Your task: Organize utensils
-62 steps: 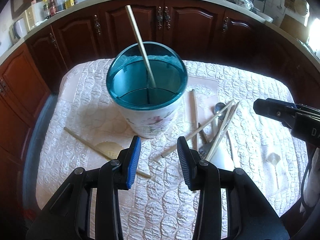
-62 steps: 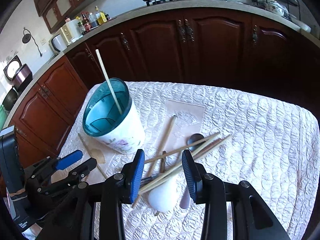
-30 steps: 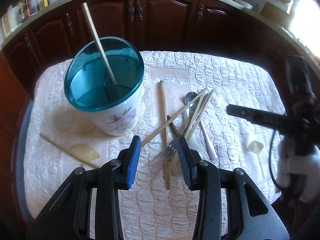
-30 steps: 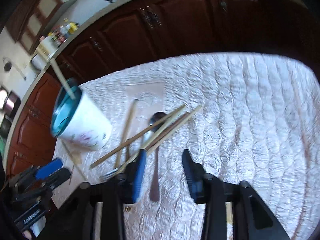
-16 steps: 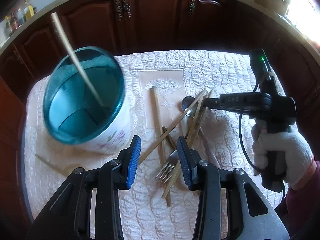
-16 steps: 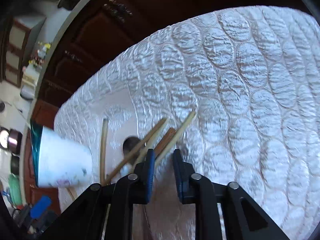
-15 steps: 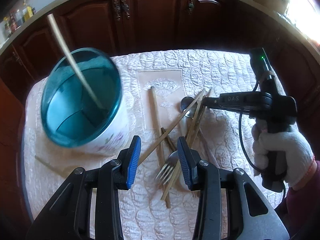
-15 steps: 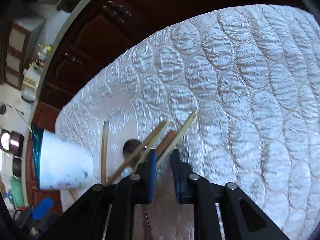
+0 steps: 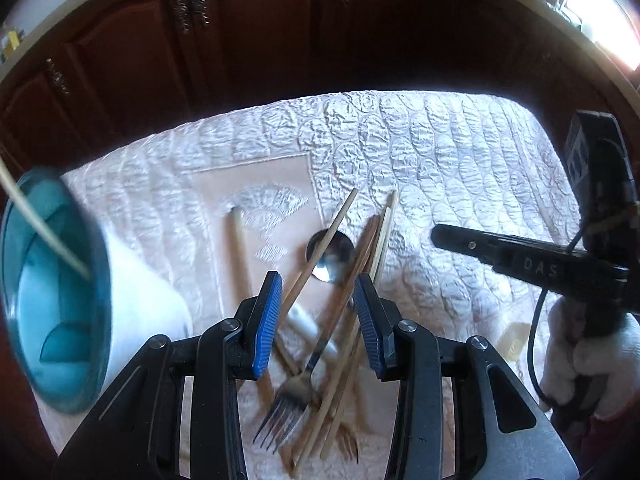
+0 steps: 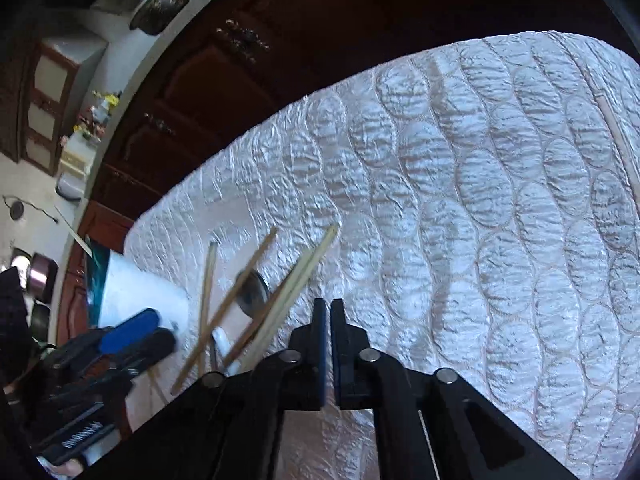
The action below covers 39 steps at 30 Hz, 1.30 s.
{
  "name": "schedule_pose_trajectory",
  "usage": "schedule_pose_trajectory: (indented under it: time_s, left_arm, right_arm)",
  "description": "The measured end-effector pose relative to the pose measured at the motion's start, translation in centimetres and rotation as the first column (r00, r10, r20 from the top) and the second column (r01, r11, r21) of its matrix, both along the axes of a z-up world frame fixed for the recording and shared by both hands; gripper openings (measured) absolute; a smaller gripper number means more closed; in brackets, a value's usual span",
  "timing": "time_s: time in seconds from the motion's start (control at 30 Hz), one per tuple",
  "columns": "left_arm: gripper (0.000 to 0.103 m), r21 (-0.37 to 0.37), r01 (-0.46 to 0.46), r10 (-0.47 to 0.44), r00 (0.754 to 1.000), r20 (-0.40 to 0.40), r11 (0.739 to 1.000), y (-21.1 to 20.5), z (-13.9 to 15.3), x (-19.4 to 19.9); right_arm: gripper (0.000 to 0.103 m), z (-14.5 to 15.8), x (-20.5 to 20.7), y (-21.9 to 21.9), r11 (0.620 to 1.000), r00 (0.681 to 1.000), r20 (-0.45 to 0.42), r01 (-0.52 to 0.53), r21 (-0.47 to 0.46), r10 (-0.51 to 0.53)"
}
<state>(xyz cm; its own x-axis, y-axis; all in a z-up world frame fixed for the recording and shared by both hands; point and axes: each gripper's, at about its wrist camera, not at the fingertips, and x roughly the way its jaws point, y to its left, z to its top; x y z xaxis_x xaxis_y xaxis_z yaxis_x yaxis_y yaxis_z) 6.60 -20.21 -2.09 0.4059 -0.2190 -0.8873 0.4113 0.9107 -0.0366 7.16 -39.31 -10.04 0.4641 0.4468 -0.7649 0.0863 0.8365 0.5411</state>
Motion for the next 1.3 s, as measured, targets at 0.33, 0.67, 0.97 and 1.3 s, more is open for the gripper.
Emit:
schedule_pose_trajectory:
  time_s: [0.33,0.67,0.97,1.3]
  left_arm:
    - [0.037,0.037,0.044,-0.042,0.998,-0.055,0.998,-2.7,-2.1,4.2]
    - [0.030,0.099,0.078,-0.069,0.994,-0.090,0.992,-5.5,-4.8,7.0]
    - [0.008,0.020,0.063,-0.062,0.998,-0.021,0.998,-3.8,-2.0,6.1]
    - [0.008,-0.127,-0.005,0.012,0.998,0.056,0.992,1.7,4.3,3.1]
  right_arm:
    - [0.025,-0.4,1.6,-0.1,0.998,0.999,-0.009,0.050,0.038,-0.050]
    - [0.025,-0.4,0.6,-1.4,0.999,1.000,-0.002,0.018,0.036,-0.017]
    - [0.023,0.1,3.1,1.6,1.000,1.000,-0.001,-0.024,0.004,0.024]
    - [0.016,-1.9,7.8,4.0,1.000,0.996,-0.084,-0.003,-0.031,0.000]
